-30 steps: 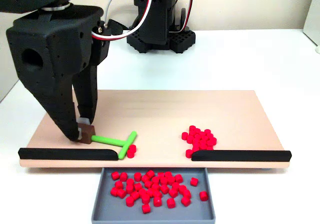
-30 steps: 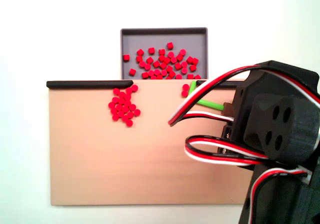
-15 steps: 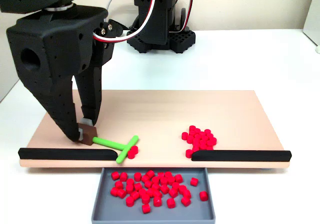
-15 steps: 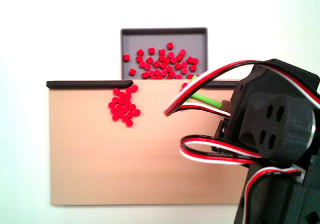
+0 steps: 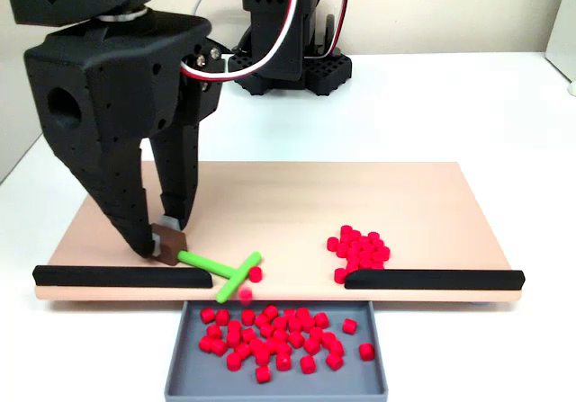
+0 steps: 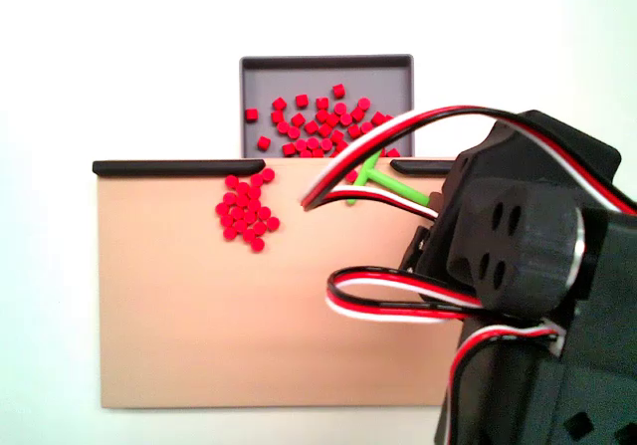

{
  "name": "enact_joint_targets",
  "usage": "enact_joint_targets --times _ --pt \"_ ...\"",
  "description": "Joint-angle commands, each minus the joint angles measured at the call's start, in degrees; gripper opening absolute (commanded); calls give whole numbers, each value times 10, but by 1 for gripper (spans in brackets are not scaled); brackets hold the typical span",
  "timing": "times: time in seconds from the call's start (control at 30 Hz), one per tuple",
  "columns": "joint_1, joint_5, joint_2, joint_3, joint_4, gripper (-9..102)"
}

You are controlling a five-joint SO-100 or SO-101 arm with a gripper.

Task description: Push granules from right to the grey container

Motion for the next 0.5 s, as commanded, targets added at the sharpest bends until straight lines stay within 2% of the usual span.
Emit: enact_joint_targets --times 0.0,0.47 --pt "-9 28 19 -13 3 0" --pt "-27 265 19 -17 3 0"
